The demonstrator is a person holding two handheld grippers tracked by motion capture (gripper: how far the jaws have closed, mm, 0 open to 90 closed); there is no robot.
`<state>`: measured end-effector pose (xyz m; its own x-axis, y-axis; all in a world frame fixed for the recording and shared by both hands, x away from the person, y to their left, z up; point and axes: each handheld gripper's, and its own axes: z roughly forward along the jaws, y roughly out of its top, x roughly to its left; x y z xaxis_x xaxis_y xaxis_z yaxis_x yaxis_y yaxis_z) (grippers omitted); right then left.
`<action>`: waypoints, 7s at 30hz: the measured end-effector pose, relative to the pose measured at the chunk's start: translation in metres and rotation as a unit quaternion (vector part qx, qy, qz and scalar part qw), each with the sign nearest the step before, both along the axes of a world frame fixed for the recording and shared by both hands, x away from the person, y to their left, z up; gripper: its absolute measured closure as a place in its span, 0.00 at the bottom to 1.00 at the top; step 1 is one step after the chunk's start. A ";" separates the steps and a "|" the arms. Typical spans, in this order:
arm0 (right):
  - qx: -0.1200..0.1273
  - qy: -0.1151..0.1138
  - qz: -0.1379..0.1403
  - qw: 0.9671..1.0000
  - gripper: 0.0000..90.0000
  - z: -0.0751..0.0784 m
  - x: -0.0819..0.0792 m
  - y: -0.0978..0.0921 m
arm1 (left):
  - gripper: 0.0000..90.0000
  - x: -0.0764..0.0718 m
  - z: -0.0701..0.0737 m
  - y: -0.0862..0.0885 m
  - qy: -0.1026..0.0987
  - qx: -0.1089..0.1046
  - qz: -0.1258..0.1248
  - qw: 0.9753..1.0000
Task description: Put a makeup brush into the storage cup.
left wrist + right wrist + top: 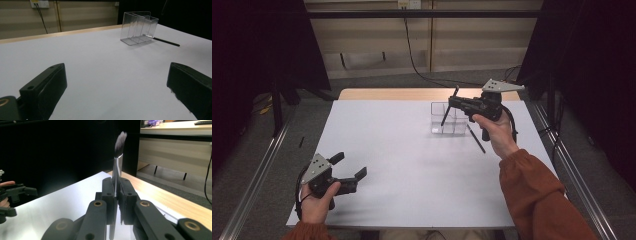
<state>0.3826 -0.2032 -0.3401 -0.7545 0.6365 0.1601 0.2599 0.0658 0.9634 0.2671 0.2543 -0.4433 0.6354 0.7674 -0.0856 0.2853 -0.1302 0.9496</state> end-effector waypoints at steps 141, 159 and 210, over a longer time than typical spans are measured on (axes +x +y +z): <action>-0.036 0.010 -0.093 0.995 0.01 -0.061 0.002 -0.027 | 0.03 -0.002 0.001 -0.002 -0.011 0.018 -0.009 1.000; -0.032 0.014 -0.116 0.993 0.01 -0.065 -0.037 -0.057 | 0.03 -0.004 0.003 -0.005 -0.014 0.021 -0.007 1.000; -0.036 0.021 -0.151 0.988 0.00 -0.102 -0.168 -0.116 | 0.03 -0.019 0.005 0.002 -0.014 0.016 0.003 1.000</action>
